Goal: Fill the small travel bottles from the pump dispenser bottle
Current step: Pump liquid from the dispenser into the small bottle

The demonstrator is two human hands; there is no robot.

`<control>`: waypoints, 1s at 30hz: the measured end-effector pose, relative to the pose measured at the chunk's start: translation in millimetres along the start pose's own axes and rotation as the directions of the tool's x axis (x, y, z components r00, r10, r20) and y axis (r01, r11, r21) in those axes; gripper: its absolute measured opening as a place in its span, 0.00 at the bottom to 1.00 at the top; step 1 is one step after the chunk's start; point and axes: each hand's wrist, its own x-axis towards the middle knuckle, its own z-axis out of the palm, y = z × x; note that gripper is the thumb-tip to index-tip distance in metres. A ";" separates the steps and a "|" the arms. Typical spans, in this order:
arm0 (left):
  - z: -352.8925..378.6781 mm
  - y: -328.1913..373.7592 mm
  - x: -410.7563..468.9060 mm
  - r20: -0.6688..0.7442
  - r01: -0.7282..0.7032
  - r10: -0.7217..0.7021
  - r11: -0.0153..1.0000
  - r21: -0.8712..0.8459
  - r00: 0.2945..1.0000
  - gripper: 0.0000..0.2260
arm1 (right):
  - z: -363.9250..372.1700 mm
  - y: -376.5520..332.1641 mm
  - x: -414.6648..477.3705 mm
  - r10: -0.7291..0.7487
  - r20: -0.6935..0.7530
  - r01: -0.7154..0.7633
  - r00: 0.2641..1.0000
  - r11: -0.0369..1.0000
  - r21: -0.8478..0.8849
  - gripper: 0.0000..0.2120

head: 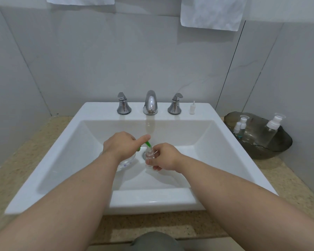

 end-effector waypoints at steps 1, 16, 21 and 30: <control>-0.1 0.7 -0.1 0.000 0.003 -0.003 1.000 -0.004 1.000 0.30 | -0.1 0.1 -0.1 0.001 -0.001 -0.001 1.000 1.000 0.003 0.07; 3.0 8.5 3.8 -0.016 0.038 -0.038 0.999 -0.007 0.999 0.22 | 1.4 -0.5 -1.3 0.001 0.030 -0.001 1.000 1.000 -0.030 0.12; 4.1 9.5 3.6 -0.009 0.031 -0.030 0.999 0.024 0.999 0.22 | 1.5 -0.5 -2.0 0.015 0.047 -0.012 0.999 0.999 -0.050 0.13; 1.3 1.1 1.3 0.028 0.004 -0.005 1.000 0.027 1.000 0.35 | -1.7 -1.1 -3.1 0.006 0.001 -0.006 1.000 1.000 -0.017 0.06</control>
